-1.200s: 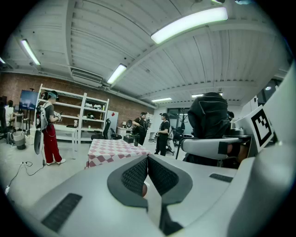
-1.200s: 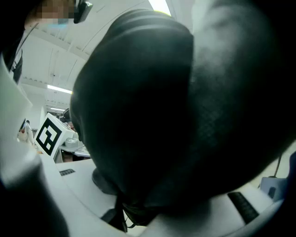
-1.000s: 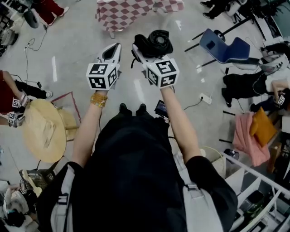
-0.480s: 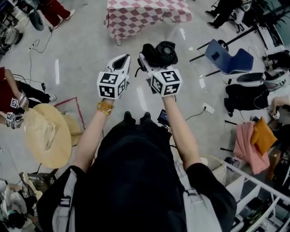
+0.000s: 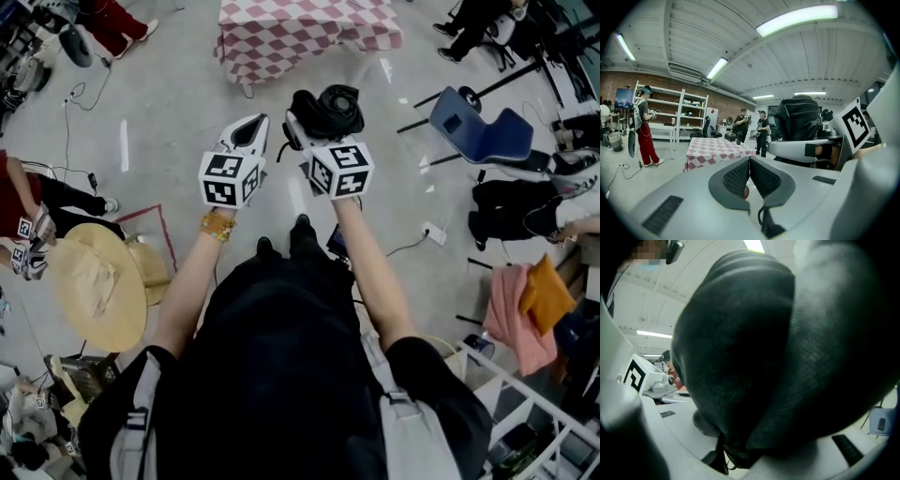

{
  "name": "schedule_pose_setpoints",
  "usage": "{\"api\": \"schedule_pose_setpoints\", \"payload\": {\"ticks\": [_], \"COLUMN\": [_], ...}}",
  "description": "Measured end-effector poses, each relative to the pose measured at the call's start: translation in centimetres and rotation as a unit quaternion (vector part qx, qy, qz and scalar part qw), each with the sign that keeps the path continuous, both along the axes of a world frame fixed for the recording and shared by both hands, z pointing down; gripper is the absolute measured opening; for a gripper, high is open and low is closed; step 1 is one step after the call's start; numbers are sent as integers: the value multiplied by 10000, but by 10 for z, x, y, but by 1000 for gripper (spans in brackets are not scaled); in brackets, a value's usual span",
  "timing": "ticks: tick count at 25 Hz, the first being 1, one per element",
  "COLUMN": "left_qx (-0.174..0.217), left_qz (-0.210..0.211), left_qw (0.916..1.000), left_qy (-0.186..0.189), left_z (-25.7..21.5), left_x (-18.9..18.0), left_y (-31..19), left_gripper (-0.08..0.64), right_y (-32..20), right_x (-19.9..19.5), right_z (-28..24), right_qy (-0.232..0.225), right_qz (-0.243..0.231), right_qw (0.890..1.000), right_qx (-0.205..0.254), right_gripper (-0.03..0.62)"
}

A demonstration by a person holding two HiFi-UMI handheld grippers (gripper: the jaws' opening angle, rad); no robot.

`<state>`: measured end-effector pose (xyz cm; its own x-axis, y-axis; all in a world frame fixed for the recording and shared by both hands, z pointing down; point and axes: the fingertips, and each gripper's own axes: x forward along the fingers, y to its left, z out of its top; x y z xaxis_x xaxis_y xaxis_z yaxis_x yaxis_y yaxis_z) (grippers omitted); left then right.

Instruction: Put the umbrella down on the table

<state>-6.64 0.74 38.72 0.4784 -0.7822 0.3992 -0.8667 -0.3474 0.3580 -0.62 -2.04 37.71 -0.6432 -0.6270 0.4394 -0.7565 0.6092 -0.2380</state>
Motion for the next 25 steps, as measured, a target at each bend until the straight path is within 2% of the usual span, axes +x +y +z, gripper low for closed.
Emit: {"api": "schedule_pose_setpoints", "payload": {"ticks": [13, 18, 25], "left_qx": [-128, -161, -112], "left_qz": [-248, -308, -193], "left_qw": [9994, 9993, 9997], "left_qy": [-206, -171, -17], "left_z": [20, 27, 46], "left_x": [55, 46, 11], "left_y": [-83, -107, -138], "left_gripper": [14, 14, 14], "right_y": [-90, -114, -142], "right_x": [48, 41, 3], "right_z": [19, 32, 51], "right_qy": [-181, -148, 45], "right_qz": [-384, -381, -333], "right_qw": [9990, 9988, 9992], "right_qx": [-147, -264, -233], "right_gripper": [199, 199, 199]}}
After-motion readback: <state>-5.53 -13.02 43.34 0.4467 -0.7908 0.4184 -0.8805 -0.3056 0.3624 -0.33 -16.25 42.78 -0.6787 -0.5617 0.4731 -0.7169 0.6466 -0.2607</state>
